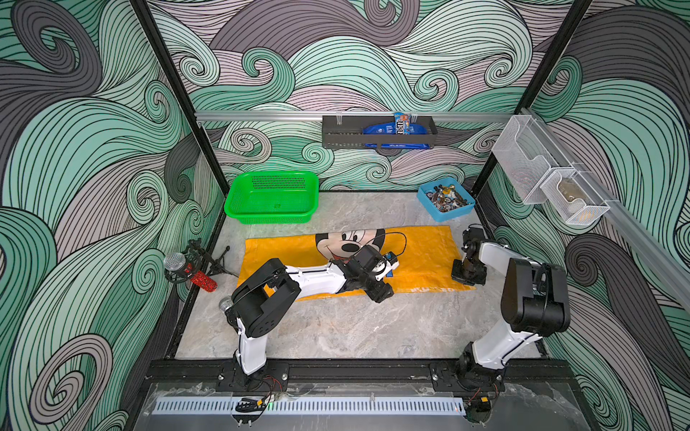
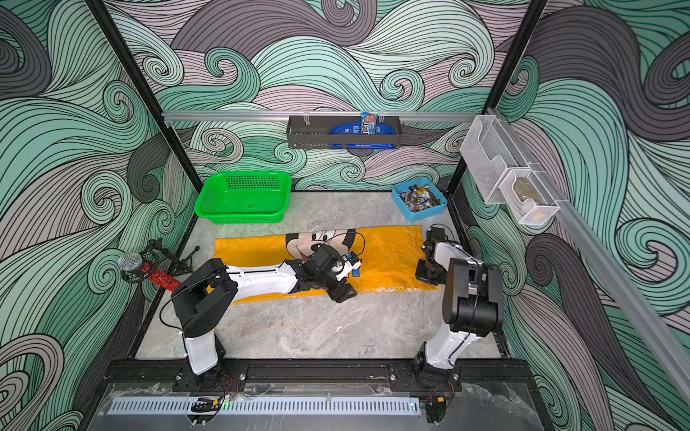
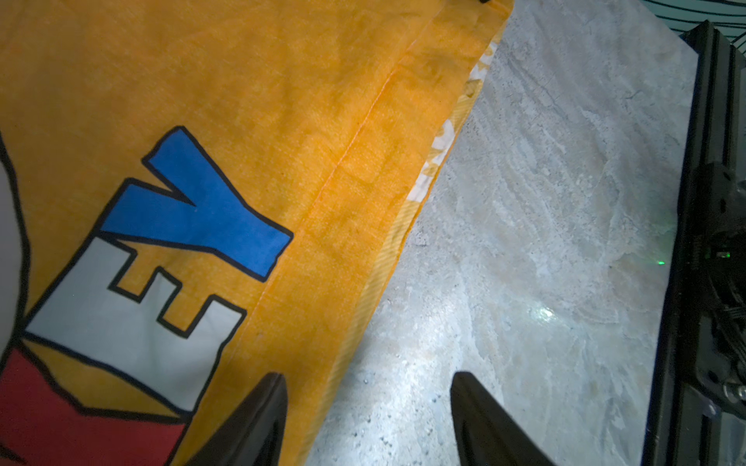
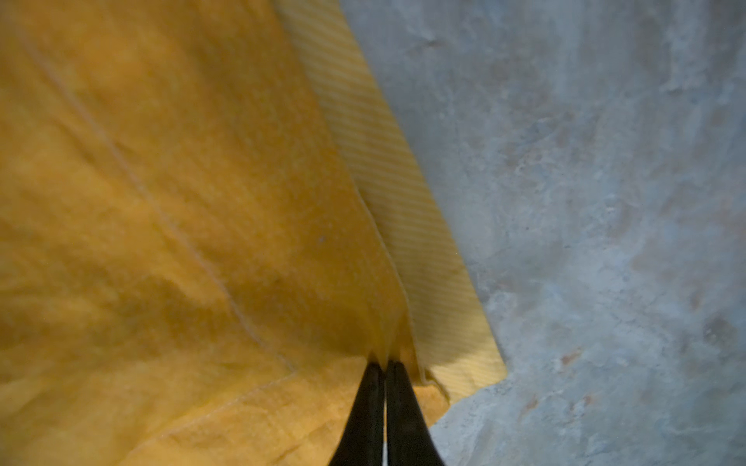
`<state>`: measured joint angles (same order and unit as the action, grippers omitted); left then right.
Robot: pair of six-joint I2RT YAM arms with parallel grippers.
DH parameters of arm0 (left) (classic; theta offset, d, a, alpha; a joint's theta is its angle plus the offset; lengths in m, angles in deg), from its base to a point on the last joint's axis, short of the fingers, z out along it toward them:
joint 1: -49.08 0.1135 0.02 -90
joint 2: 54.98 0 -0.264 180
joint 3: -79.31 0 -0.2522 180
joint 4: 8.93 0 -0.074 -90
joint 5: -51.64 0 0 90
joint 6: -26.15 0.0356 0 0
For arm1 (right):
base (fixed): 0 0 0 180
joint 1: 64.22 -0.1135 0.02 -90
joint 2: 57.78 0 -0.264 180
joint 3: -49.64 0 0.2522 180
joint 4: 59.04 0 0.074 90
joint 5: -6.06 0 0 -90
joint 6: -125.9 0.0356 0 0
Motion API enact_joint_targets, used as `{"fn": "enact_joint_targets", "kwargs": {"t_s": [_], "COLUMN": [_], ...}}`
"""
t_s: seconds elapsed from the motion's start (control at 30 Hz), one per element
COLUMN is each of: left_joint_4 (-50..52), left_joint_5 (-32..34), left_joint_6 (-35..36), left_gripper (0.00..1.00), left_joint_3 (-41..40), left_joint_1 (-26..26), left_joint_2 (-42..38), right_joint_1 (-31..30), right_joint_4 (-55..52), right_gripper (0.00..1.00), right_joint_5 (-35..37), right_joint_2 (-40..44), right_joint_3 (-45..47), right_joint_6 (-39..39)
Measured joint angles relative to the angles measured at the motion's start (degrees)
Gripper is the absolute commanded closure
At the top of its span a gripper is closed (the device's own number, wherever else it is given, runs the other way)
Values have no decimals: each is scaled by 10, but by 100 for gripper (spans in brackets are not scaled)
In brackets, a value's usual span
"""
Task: Roll up the pillowcase
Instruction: Fold the pillowcase at the center of the board.
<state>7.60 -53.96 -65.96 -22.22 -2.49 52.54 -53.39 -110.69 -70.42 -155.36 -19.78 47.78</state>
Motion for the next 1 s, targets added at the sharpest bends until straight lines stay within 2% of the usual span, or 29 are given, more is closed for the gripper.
{"fn": "enact_joint_targets", "kwargs": {"t_s": [0.8, 1.0], "left_joint_4": [-4, -13], "left_joint_5": [0, 33], "left_joint_6": [-4, -10], "left_gripper": [34, 35], "left_joint_3": [0, 0], "left_joint_1": [0, 0], "left_joint_2": [0, 10], "right_joint_1": [18, 31], "right_joint_4": [-47, -46], "right_gripper": [100, 100], "right_joint_5": [66, 75], "right_joint_2": [44, 2], "right_joint_3": [-31, -40], "right_joint_6": [-5, -11]}}
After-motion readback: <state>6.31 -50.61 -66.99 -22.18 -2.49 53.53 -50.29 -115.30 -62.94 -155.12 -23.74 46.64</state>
